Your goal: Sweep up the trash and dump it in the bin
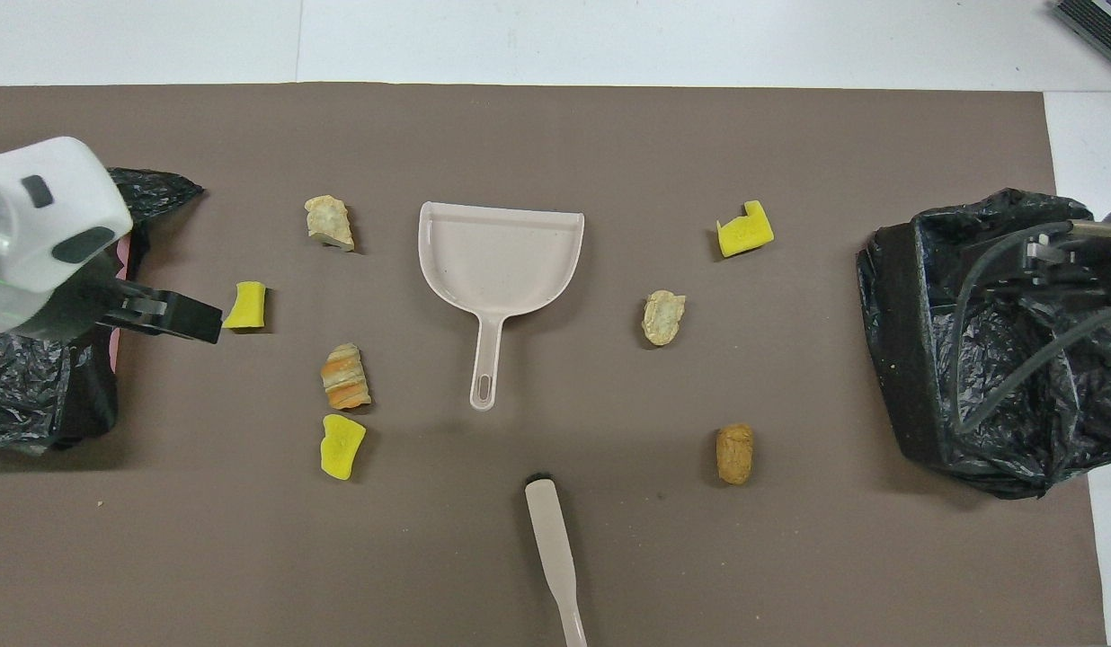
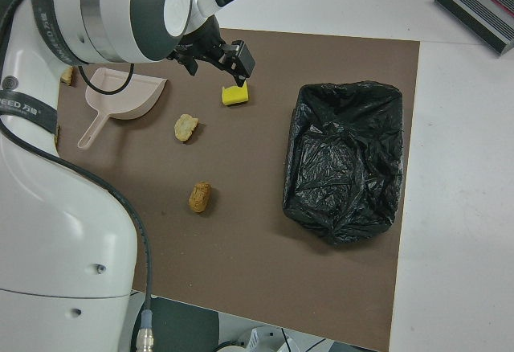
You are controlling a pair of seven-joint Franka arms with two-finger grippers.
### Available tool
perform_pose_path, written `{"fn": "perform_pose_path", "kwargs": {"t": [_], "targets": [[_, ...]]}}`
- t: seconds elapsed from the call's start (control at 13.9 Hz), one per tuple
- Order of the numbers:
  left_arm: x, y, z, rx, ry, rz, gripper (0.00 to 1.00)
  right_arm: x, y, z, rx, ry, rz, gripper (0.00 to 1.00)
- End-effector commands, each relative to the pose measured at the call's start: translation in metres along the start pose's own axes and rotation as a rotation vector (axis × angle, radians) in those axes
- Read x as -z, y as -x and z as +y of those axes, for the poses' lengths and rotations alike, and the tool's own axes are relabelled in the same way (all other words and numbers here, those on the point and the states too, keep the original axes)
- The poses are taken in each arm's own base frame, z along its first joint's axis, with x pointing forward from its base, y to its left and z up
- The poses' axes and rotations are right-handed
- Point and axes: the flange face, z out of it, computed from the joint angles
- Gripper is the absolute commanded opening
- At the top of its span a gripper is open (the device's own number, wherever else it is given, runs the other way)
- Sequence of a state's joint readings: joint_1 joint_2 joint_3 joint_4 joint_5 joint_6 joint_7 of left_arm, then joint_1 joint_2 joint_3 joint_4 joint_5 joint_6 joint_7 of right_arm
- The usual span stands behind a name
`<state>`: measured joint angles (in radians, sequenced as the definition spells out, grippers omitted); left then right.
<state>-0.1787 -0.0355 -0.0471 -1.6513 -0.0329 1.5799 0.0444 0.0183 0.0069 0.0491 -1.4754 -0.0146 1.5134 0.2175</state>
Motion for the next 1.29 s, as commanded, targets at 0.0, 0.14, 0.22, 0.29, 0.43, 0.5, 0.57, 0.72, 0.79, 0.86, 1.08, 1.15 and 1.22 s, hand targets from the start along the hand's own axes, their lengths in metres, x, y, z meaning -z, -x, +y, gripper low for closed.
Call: {"fn": "perform_pose_path", "kwargs": {"t": [0.0,0.14,0.22,0.29,0.43,0.5,0.57,0.72,0.79,0.86,1.08,1.15,1.22], "targets": [[-0.025,0.022,0.041,0.007,0.002,0.014,1.00,-0.013,-0.004,-0.035,0.040,0.004,0.019,1.00],[-0.049,0.030,0.067,0.003,-0.001,0.007,1.00,-0.028,-0.012,-0.067,0.039,-0.004,0.018,1.00],[-0.061,0.035,0.074,0.012,-0.001,0.011,1.00,-0.035,-0.014,-0.082,0.031,-0.006,0.031,1.00],[-0.072,0.042,0.078,0.015,-0.002,0.011,1.00,-0.046,-0.017,-0.097,0.026,-0.003,0.018,1.00],[-0.092,0.055,0.090,0.017,-0.005,0.009,1.00,-0.066,-0.023,-0.132,-0.006,-0.009,0.020,1.00],[-0.105,0.059,0.098,0.023,-0.007,0.003,1.00,-0.074,-0.027,-0.147,-0.009,-0.013,0.025,1.00],[-0.117,0.063,0.111,0.014,-0.010,-0.005,1.00,-0.083,-0.029,-0.161,0.006,-0.012,0.018,1.00],[-0.145,0.069,0.130,0.045,-0.010,0.003,1.00,-0.097,-0.029,-0.194,-0.017,-0.015,0.015,1.00],[-0.158,0.072,0.138,0.074,-0.008,0.008,1.00,-0.101,-0.030,-0.208,-0.035,-0.020,0.016,1.00],[-0.175,0.078,0.157,0.061,-0.010,0.007,1.00,-0.108,-0.034,-0.221,-0.046,-0.023,0.013,1.00],[-0.225,0.101,0.202,0.082,-0.006,0.026,1.00,-0.127,-0.022,-0.274,-0.042,-0.026,0.001,1.00],[-0.233,0.107,0.210,0.098,-0.003,0.032,1.00,-0.133,-0.013,-0.294,-0.030,-0.024,-0.005,1.00],[-0.237,0.115,0.222,0.095,-0.004,0.030,1.00,-0.141,-0.006,-0.308,-0.021,-0.019,-0.013,1.00]]}}
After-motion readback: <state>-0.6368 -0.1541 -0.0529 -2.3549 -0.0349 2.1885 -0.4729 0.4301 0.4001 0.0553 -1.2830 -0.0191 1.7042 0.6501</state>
